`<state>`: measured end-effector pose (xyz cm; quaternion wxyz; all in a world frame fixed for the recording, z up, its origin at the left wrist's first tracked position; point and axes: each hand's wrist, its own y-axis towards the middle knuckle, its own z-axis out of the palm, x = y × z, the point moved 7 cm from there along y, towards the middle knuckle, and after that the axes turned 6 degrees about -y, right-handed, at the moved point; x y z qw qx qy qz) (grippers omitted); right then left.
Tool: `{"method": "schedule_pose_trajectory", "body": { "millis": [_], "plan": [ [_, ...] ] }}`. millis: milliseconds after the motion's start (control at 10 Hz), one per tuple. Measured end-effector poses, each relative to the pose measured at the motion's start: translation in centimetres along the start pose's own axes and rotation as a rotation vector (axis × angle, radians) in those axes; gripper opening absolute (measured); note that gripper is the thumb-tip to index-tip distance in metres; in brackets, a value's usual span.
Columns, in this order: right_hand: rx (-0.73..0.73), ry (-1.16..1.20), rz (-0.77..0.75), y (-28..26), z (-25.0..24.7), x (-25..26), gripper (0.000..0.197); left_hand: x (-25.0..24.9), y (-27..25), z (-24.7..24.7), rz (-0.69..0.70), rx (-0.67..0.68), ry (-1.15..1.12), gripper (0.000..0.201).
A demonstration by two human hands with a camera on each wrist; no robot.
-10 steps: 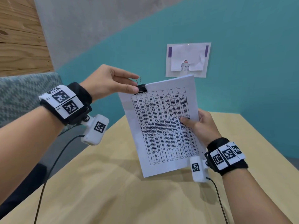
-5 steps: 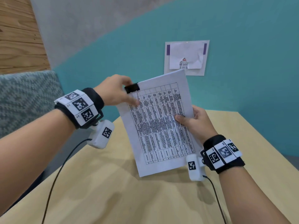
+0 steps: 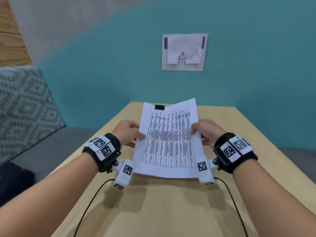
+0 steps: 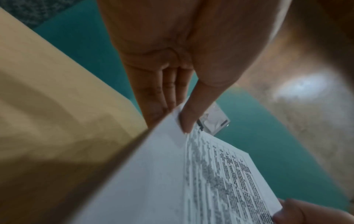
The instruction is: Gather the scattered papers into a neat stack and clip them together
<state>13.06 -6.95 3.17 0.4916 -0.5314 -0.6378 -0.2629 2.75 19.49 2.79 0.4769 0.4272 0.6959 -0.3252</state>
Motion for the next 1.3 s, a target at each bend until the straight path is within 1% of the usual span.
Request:
{"method": "schedule_pose_trajectory", "body": {
  "millis": [100, 200, 300, 400, 500, 600, 700, 800, 900, 1100, 1200, 1300],
  "plan": [
    [0.043, -0.214, 0.117, -0.7, -0.8, -2.6, 0.014, 1.7, 0.2, 2.5, -0.036, 0.076, 0.144, 0.015],
    [0.11, -0.38, 0.212, -0.5, -1.4, -5.4, 0.021, 2.7, -0.1, 4.1, -0.064, 0.123, 0.32, 0.023],
    [0.107, -0.5, 0.248, -1.0, -1.7, -6.4, 0.061, 3.4, 0.0, 4.3, -0.103, 0.141, 0.479, 0.046],
    [0.062, -0.743, 0.151, -2.4, -1.8, -5.1, 0.082, 1.8, -0.3, 4.0, 0.078, 0.1, 0.742, 0.058],
    [0.186, -0.995, 0.019, -4.6, 0.3, -3.9, 0.084, 0.4, -2.4, 6.1, 0.275, 0.278, 0.842, 0.061],
    [0.319, -1.11, 0.021, -6.0, 2.7, -4.0, 0.079, 1.4, -4.1, 8.1, 0.256, 0.488, 0.903, 0.07],
    [0.335, -1.167, -0.014, -5.4, 4.9, -3.4, 0.077, 2.4, -3.7, 7.3, 0.229, 0.491, 0.938, 0.064],
    [0.351, -1.144, -0.053, -4.0, 7.6, -2.2, 0.076, 2.9, -2.5, 4.6, 0.177, 0.43, 0.953, 0.058],
    [0.356, -1.136, -0.129, -2.5, 11.3, -0.5, 0.074, 4.0, -0.8, 0.9, 0.101, 0.382, 0.969, 0.057],
    [0.373, -1.183, -0.266, -0.6, 18.0, 2.5, 0.065, 6.0, 1.6, -5.4, -0.033, 0.274, 0.978, 0.055],
    [0.377, -1.219, -0.283, 0.0, 19.9, 2.8, 0.064, 6.6, 2.0, -6.7, -0.062, 0.255, 0.989, 0.056],
    [0.348, -1.208, -0.299, -0.4, 20.2, 3.3, 0.063, 6.7, 1.9, -7.0, -0.071, 0.242, 0.997, 0.056]
  ]
}}
